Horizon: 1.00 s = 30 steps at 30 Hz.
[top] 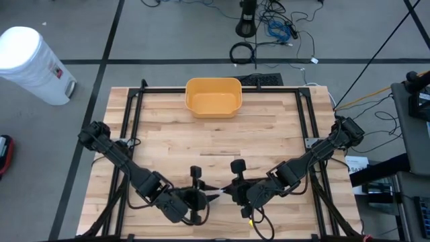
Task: Roll bandage
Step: Close the transparent zip bag
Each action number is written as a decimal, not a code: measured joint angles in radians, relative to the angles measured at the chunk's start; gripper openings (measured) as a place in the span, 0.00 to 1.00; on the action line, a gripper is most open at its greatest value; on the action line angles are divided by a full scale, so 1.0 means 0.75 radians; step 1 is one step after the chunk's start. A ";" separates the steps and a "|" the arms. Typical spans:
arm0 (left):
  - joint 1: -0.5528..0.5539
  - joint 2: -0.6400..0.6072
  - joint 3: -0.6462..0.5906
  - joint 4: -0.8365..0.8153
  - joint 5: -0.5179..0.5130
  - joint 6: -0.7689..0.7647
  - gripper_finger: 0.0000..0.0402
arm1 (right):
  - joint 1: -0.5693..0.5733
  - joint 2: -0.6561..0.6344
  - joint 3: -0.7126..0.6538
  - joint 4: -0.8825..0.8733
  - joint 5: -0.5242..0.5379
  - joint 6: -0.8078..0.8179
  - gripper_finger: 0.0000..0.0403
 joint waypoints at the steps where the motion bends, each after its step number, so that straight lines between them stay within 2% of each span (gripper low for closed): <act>1: 0.005 0.000 0.000 0.004 0.000 -0.001 0.27 | 0.000 0.000 0.000 0.000 0.000 0.001 0.00; 10: 0.048 0.038 0.001 0.015 0.011 -0.004 0.28 | 0.000 0.002 -0.002 -0.014 -0.001 0.001 0.00; 30: 0.021 0.041 0.001 0.008 0.067 -0.004 0.28 | 0.000 -0.001 -0.001 0.001 0.003 0.012 0.00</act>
